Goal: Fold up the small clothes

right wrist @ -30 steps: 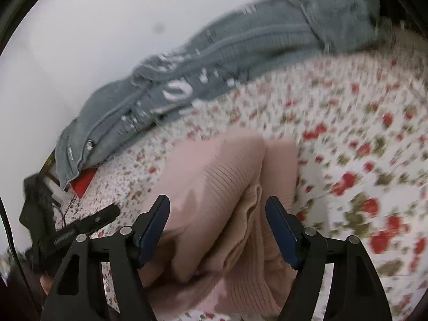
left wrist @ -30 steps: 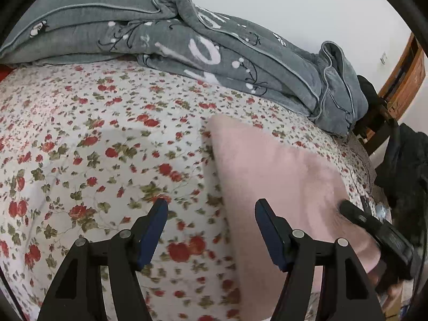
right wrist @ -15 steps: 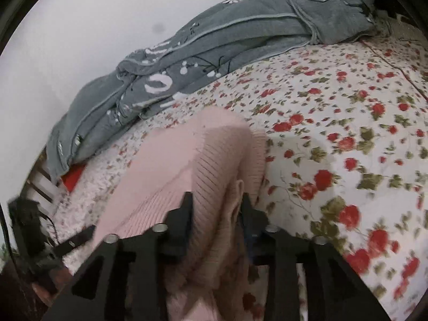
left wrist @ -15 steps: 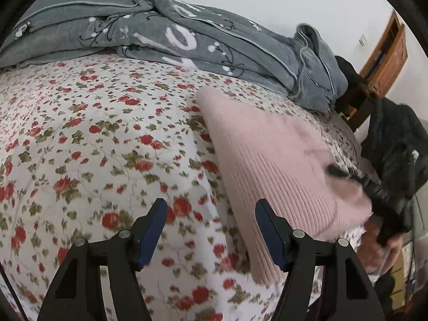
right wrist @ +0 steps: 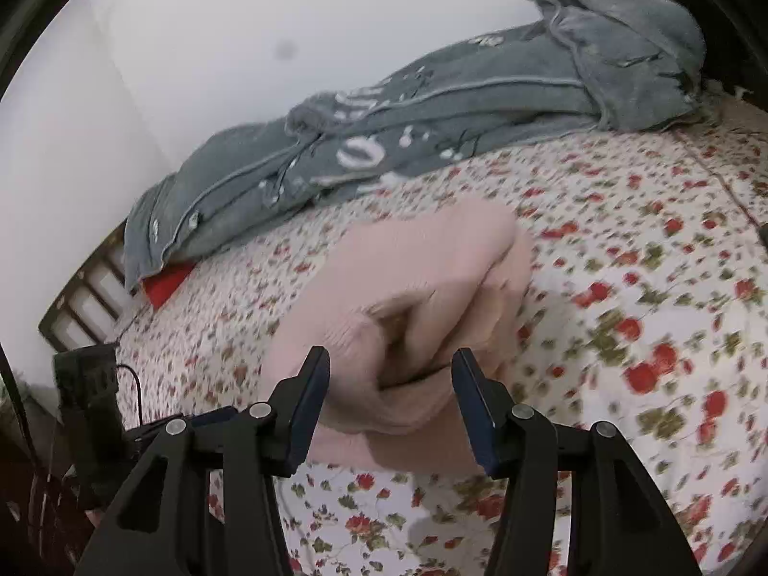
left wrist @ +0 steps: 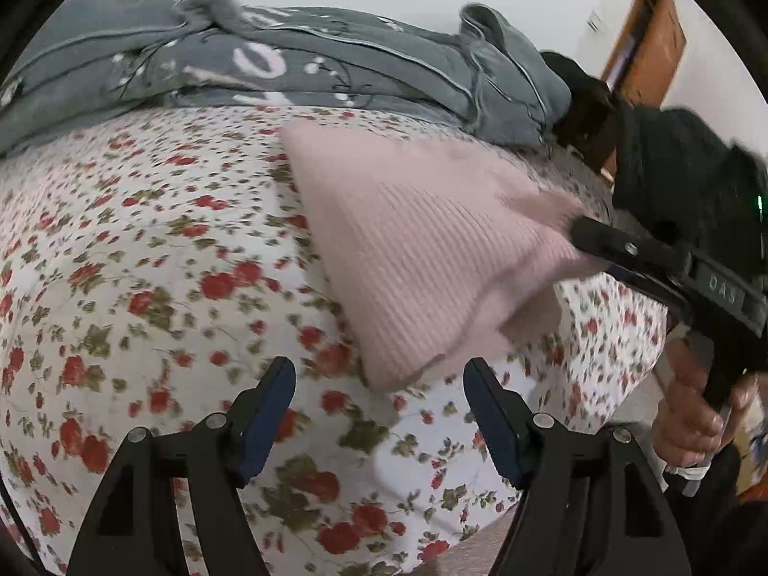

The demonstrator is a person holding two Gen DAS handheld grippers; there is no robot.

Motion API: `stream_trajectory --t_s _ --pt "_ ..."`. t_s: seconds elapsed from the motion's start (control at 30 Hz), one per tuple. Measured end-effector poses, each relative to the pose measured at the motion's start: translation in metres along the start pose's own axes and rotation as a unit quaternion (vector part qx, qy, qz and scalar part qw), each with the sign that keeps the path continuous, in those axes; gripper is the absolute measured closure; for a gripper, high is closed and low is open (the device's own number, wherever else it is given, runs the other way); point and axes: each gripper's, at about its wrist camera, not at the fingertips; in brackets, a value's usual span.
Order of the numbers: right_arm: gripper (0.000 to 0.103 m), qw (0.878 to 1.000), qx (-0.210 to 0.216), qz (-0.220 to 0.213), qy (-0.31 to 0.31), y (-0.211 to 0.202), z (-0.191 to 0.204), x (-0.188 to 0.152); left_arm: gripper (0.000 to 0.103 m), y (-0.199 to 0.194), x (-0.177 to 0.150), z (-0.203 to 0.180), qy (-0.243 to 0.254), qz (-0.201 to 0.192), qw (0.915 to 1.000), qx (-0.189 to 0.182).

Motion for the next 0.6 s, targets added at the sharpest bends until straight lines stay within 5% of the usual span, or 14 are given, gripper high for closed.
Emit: stream_trajectory --t_s 0.1,0.27,0.33,0.37,0.47,0.6 --pt "0.056 1.000 0.004 0.015 -0.007 0.013 0.001 -0.003 0.032 0.015 -0.002 -0.014 0.017 0.008 0.9996 0.022" --pt "0.075 0.999 0.028 0.022 0.009 0.011 -0.001 -0.002 0.032 0.024 -0.001 -0.027 0.036 -0.043 0.9953 0.079" --pt "0.079 0.999 0.027 0.023 -0.007 0.009 0.002 -0.005 0.039 0.030 -0.003 -0.032 0.055 -0.041 0.9917 0.109" --pt "0.081 0.999 0.024 0.027 -0.015 0.011 0.002 -0.006 0.053 0.032 -0.003 -0.033 0.063 -0.041 0.9906 0.114" --pt "0.095 0.999 0.016 0.033 -0.017 0.013 -0.003 -0.010 0.081 0.019 -0.004 -0.032 0.061 -0.064 0.9918 0.092" --pt "0.097 0.999 0.032 -0.015 -0.019 -0.013 -0.016 -0.016 0.086 0.001 0.000 -0.015 0.003 -0.089 0.9952 0.039"
Point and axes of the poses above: each gripper's, at about its wrist camera, not at the fingertips, and y roughly the way its jaws point, z to its left, x to its top, and after that the axes turned 3 degrees about -x, right-handed
